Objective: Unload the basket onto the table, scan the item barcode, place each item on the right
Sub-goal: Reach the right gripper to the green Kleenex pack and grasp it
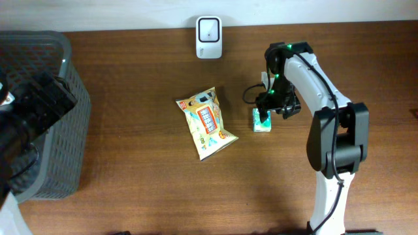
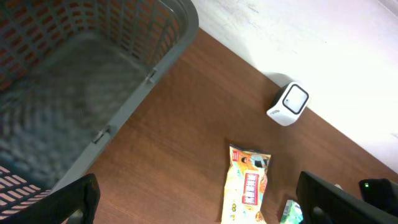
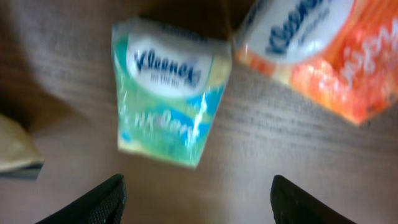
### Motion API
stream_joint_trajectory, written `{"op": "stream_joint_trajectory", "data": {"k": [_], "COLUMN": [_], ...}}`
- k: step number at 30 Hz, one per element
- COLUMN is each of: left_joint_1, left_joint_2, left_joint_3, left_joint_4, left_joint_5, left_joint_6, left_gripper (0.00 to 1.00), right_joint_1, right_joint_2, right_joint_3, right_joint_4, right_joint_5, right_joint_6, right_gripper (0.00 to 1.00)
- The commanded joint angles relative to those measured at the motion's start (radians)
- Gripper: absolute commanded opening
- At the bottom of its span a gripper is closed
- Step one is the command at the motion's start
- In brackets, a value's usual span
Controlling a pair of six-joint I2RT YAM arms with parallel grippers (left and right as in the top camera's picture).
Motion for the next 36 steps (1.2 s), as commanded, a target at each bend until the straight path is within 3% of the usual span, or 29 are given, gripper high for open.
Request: {"op": "stream_joint_trajectory", "data": {"k": [1, 6, 11, 19, 27, 30, 33, 34, 36], "left_joint_1": [0.004, 0.004, 0.004, 0.004, 0.004, 0.004, 0.004, 0.004, 0.004], "left_joint_2": [-0.006, -0.006, -0.006, -0.006, -0.006, -0.006, -0.006, -0.006, -0.006], "left_joint_3": [0.005, 0.005, 0.005, 0.005, 0.005, 0.005, 0.005, 0.005, 0.005], "left_joint_4": [0.0, 0.0, 0.0, 0.0, 0.0, 0.0, 0.0, 0.0, 0.0], "left_joint_5": [-0.004, -0.004, -0.004, -0.004, -0.004, -0.004, -0.004, -0.004, -0.004], "left_joint_6": [-0.008, -0.008, -0.008, -0.008, -0.008, -0.008, -0.008, -0.008, -0.008], "left_gripper": [0.99, 0.99, 0.99, 0.99, 0.99, 0.99, 0.99, 0.99, 0.99], "right_joint_1": [-0.019, -0.055, -0.091, -0.092, -0.091, -0.091, -0.09, -0.09, -0.09], "right_joint_2": [0.006, 0.005, 0.006, 0.005, 0.006, 0.006, 0.005, 0.005, 0.005], "right_joint_3": [-0.034, -0.055, -0.067, -0.087, -0.217, -0.224, -0.224, -0.223, -0.214], "right_joint_4": [0.048, 0.106, 0.105, 0.13, 0.267, 0.3, 0.316, 0.315, 0.309], "right_joint_5": [-0.019, -0.095, -0.25, -0.244, -0.244, -0.245, -0.265, -0.288, -0.334], "right_joint_6": [0.009, 0.008, -0.049, -0.055, -0.055, -0.055, -0.055, -0.055, -0.055], "right_gripper": [0.72, 0.59, 0.58, 0.5, 0.49, 0.39, 0.09, 0.04, 0.04]}}
